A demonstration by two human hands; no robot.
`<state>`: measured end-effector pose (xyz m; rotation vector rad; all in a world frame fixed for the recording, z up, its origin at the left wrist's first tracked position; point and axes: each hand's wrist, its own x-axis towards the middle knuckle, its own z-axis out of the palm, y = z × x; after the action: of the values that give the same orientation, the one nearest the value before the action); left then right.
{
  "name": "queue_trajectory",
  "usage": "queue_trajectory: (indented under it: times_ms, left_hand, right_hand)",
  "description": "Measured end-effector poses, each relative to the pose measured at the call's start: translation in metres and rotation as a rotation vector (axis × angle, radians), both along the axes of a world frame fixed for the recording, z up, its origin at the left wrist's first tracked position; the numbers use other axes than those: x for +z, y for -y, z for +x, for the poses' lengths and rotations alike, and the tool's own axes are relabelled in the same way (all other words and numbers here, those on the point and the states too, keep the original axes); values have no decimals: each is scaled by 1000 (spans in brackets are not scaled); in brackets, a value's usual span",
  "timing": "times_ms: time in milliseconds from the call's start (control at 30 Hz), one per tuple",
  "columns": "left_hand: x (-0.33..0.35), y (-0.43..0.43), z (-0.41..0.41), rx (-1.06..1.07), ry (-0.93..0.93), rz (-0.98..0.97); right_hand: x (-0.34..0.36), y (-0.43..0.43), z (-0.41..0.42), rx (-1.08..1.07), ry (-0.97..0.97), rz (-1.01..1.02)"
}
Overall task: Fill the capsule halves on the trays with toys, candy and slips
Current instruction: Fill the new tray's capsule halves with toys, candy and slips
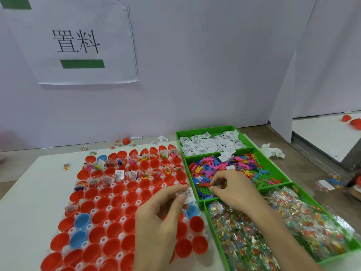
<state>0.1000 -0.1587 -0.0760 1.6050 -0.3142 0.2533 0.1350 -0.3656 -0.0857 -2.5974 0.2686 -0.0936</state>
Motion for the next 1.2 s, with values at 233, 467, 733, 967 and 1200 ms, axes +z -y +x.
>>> queue_trajectory:
  times_ms: [233, 467, 733, 967, 1200]
  left_hand:
    - [-1, -2, 2, -12, -7, -24]
    - [-1, -4, 7, -39, -38, -39]
    - [2, -9, 8, -20, 43, 35]
    - [2, -12, 6, -76, 67, 66]
    - [4, -9, 3, -106, 18, 52]
  right_hand:
    - [6, 0, -3, -3, 204, 113]
    - [32, -8, -18, 213, 166, 770]
    - [34, -47, -28, 373, 227, 921]
    - [32, -56, -30, 309, 313, 911]
    - [31, -55, -29, 312, 333, 870]
